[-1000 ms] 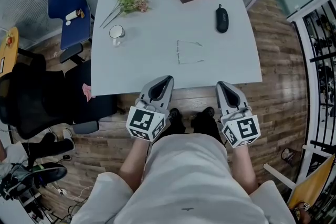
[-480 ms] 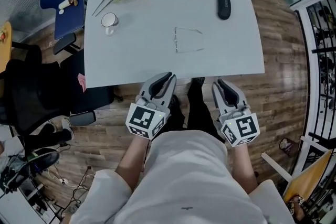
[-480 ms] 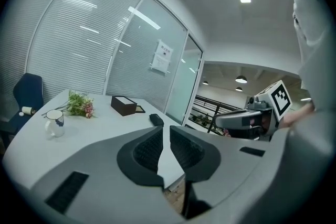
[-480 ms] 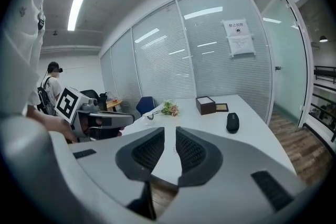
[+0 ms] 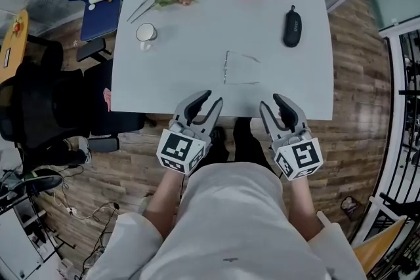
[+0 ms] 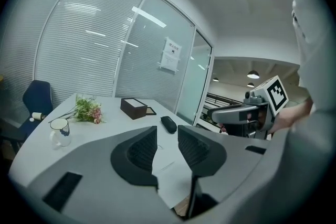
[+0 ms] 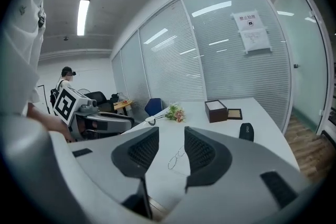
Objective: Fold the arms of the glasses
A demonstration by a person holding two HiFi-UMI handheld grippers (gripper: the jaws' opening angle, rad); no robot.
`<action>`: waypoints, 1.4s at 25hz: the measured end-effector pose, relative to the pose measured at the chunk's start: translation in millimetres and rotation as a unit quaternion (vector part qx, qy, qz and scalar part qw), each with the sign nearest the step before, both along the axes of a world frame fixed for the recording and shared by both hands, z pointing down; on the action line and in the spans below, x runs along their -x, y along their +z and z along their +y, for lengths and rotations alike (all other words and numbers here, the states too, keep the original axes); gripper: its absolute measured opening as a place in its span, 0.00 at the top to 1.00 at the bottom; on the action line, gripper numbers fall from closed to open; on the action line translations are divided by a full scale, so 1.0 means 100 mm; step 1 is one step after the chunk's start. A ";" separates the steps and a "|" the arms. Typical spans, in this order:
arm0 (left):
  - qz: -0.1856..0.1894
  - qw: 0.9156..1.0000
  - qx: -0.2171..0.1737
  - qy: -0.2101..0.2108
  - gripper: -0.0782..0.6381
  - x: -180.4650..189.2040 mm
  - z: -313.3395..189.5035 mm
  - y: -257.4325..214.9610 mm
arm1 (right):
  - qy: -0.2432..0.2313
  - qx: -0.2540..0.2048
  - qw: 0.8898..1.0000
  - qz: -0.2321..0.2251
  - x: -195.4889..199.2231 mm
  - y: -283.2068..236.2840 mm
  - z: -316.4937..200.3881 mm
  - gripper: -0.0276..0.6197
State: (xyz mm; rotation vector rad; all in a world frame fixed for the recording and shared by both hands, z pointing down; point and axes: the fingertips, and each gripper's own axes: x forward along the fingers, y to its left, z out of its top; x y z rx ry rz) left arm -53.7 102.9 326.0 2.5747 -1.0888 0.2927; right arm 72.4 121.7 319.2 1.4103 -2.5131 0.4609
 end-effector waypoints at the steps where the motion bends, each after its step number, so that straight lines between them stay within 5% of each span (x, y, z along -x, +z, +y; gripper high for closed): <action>1: -0.001 1.000 0.000 -0.004 0.71 -0.03 -0.06 -0.01 | -0.007 0.000 1.000 -0.001 -0.02 0.00 -0.08 0.74; 13: -0.020 0.998 0.005 -0.051 0.66 -0.32 -0.63 -0.07 | -0.090 0.004 0.996 -0.015 -0.14 0.03 -0.77 0.68; 25: -0.024 0.988 0.052 -0.141 0.68 -0.30 -0.74 0.17 | -0.182 0.019 0.983 -0.017 -0.12 0.19 -1.01 0.68; 35: -0.029 0.985 0.089 -0.145 0.70 -0.29 -0.78 0.56 | -0.203 0.048 0.978 0.003 -0.06 0.44 -0.92 0.68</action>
